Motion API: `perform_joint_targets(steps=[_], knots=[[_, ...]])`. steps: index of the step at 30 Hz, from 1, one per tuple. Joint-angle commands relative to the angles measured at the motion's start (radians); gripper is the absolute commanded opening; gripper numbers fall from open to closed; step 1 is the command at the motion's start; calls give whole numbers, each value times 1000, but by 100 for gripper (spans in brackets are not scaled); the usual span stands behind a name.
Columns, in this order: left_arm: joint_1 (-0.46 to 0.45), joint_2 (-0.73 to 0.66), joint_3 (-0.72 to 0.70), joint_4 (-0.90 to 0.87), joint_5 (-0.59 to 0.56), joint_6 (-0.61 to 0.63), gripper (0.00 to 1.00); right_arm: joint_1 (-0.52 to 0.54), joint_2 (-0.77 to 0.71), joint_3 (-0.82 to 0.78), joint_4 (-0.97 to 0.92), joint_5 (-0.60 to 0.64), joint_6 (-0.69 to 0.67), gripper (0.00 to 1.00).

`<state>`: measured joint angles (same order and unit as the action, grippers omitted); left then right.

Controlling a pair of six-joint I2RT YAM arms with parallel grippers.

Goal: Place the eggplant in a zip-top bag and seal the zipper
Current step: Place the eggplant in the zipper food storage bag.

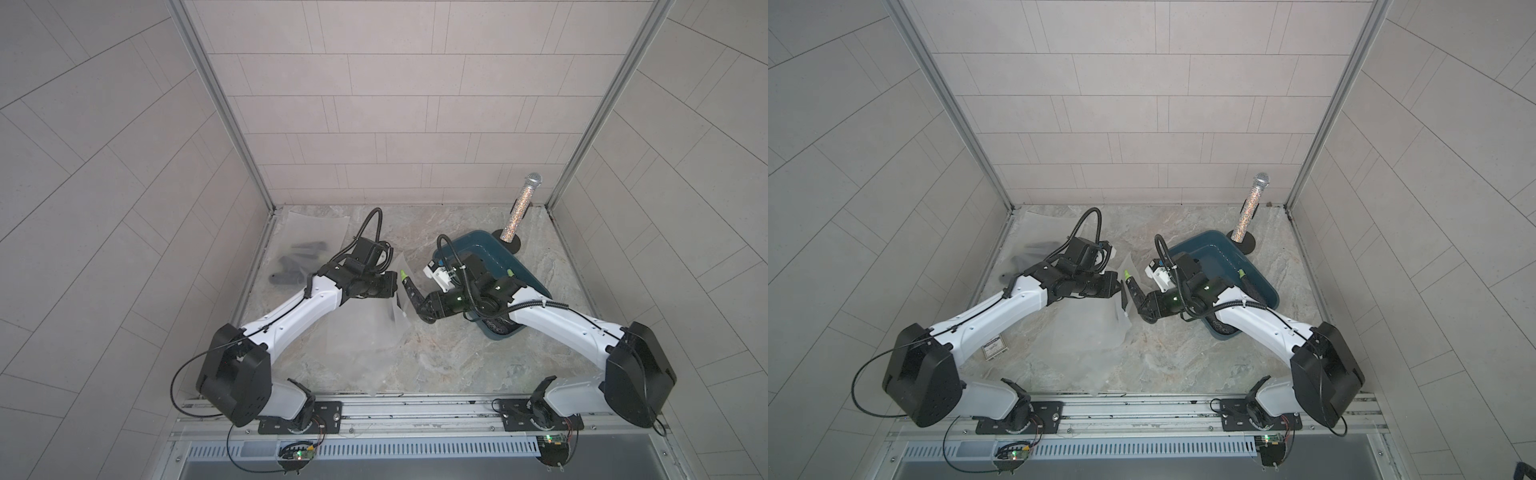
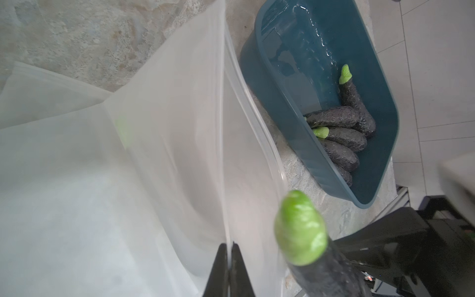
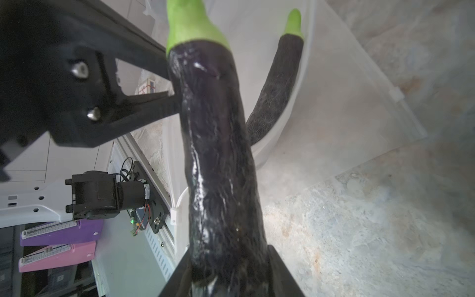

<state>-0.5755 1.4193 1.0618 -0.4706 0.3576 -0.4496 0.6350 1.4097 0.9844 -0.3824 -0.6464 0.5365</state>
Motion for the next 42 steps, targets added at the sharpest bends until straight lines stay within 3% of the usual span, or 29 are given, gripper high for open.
perform_joint_targets(steps=[1,12,24,28,37,42], knots=[[-38,-20,24,-10,-76,33,0,3,42,50,-128,-24,13,5],[-81,-26,6,2,-131,47,0,-48,90,71,-187,12,39,2],[-164,13,24,-20,-52,148,0,-63,205,186,-232,17,40,4],[-172,13,28,-15,-13,158,0,-61,234,218,-233,21,49,10],[-154,-14,1,108,100,63,0,-24,229,209,-132,51,129,12],[-119,-31,-12,138,136,13,0,-23,169,141,21,51,220,26]])
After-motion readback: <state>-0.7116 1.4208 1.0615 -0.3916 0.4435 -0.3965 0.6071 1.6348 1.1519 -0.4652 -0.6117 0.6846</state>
